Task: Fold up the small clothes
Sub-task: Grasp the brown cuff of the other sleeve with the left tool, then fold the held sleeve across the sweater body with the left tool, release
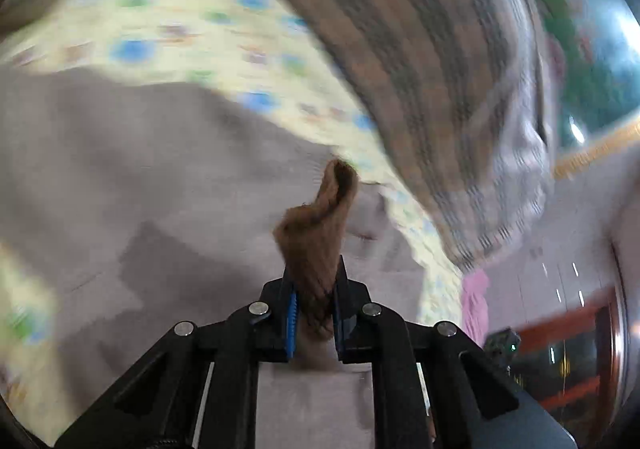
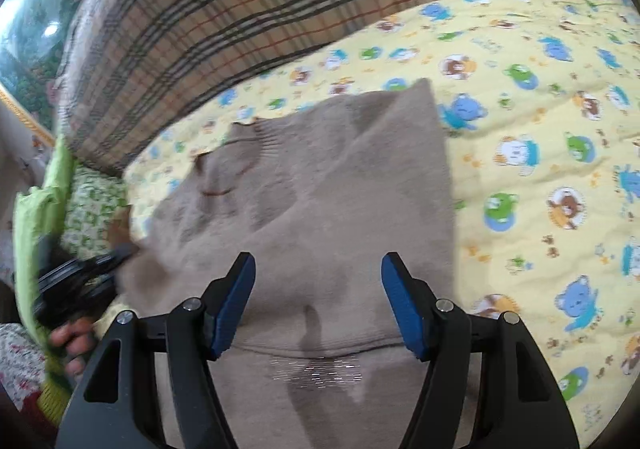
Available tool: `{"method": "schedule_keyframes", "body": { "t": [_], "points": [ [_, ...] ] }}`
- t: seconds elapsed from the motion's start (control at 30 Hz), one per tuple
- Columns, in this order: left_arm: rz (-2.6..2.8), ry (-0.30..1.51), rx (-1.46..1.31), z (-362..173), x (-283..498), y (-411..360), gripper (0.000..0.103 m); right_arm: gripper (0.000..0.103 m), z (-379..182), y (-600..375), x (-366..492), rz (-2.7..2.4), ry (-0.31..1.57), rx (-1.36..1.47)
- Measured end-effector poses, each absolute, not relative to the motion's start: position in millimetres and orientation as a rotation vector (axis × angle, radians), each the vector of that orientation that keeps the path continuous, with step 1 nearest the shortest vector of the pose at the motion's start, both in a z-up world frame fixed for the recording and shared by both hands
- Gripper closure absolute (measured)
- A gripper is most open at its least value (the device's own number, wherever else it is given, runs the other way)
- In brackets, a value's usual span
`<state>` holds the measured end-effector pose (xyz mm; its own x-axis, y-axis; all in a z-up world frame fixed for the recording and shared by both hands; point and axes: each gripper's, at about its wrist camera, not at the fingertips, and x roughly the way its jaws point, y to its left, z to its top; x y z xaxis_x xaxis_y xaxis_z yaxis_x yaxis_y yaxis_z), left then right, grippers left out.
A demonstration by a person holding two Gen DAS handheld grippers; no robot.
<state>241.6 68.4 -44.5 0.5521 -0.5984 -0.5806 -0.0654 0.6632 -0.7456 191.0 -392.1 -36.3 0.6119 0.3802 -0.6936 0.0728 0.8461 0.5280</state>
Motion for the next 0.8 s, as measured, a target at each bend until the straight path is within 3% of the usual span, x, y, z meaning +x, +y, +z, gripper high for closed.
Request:
{"method": "schedule_keyframes", "body": {
  "t": [0.23, 0.3, 0.37, 0.57, 0.8],
  "points": [
    [-0.29, 1.042, -0.854, -89, 211, 101, 0.08, 0.037, -45, -404, 192, 0.078, 0.908, 0.537],
    [-0.311, 1.036, -0.837, -85, 213, 96, 0.068, 0.037, -43, -405, 192, 0.039, 0.901, 0.494],
    [-0.319, 1.032, -0.815, -83, 217, 93, 0.065, 0.037, -42, -409, 193, 0.001, 0.899, 0.47],
    [-0.318, 1.014, -0.772, -76, 238, 83, 0.066, 0.037, -44, -411, 191, -0.019, 0.921, 0.471],
    [-0.307, 1.004, -0.745, -72, 239, 80, 0.065, 0.037, -53, -350, 180, 0.381, 1.013, 0.647]
  ]
}}
